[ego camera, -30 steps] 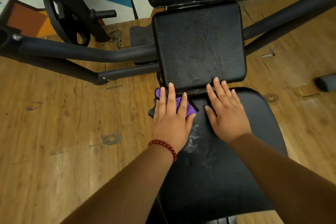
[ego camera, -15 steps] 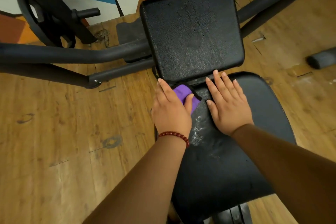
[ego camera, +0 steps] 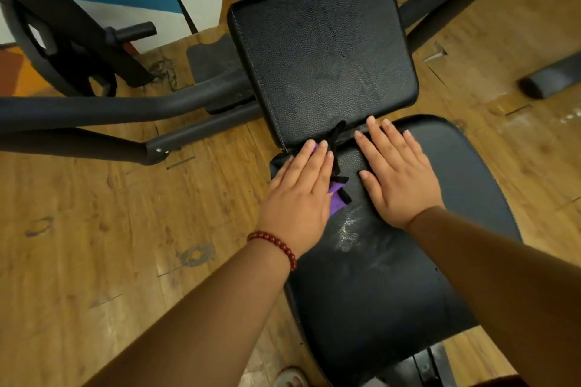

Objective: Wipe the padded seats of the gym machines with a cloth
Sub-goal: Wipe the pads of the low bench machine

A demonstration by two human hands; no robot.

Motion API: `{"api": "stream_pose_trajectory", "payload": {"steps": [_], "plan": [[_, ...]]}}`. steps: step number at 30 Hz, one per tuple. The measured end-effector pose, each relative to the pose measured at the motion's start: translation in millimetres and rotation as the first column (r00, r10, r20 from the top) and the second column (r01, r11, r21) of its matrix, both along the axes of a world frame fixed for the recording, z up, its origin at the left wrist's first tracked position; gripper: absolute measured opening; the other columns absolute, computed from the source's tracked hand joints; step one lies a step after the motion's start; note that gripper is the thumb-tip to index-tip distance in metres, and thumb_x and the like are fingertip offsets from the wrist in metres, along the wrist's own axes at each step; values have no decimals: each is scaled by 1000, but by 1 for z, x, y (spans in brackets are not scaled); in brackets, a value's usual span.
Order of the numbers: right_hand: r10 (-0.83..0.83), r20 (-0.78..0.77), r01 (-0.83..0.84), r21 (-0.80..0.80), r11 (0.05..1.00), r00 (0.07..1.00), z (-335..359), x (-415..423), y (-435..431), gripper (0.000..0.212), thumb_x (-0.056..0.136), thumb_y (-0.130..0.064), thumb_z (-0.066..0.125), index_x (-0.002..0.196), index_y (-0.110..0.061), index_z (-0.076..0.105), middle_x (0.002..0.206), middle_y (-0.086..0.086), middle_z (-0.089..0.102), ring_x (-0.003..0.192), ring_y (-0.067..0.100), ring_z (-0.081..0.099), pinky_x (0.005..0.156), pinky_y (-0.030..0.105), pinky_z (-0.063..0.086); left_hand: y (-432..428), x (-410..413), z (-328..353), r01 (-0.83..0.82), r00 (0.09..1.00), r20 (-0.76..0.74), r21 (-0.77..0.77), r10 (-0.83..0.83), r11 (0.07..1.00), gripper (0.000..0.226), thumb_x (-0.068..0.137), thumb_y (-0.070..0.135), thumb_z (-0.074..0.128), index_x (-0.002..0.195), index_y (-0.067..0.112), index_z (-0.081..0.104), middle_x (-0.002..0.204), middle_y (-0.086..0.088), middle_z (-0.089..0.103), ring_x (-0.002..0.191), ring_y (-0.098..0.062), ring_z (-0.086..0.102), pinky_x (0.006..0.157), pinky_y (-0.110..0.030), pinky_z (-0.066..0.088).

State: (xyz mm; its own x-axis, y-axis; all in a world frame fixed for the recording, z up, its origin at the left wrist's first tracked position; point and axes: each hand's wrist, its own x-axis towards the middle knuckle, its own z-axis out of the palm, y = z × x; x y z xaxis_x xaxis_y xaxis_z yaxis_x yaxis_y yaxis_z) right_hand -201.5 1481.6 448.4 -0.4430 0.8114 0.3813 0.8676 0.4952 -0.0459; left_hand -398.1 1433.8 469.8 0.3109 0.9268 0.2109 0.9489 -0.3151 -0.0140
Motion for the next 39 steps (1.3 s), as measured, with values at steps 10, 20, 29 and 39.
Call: {"api": "stream_pose_trajectory", "payload": {"steps": [10,20,29,39], "plan": [[-5,-7,5,-7,1000,1000,-3,2,0,54,100,-38,31,148,-12,36,157,11,28,145,26,24,119,41,14,-13,10,-4,-91,996,26,18,90,996,55,95,28,34,146,7,37,153,-5,37,143,-21,29,116,-36,19],[-1,-16,0,-45,999,1000,-1,2,-2,55,100,-37,30,149,-13,35,157,11,27,146,26,22,118,39,12,-22,25,-1,-241,970,0,-38,242,970,59,93,28,43,148,8,32,156,-4,31,145,-19,23,117,-35,15],[22,-31,-24,-72,997,999,0,5,-4,56,99,-37,31,150,-12,33,158,10,27,146,27,22,119,39,10,-44,35,-4,-294,956,-8,-90,294,952,58,98,29,27,150,10,8,161,-3,13,149,-18,7,119,-34,2],[29,-39,-32,-84,996,999,0,6,-5,56,99,-37,30,150,-13,31,158,8,28,146,26,22,119,39,9,-66,42,-7,-327,945,-58,-165,322,931,64,99,32,39,148,11,4,161,-4,5,148,-17,1,118,-36,3]]}}
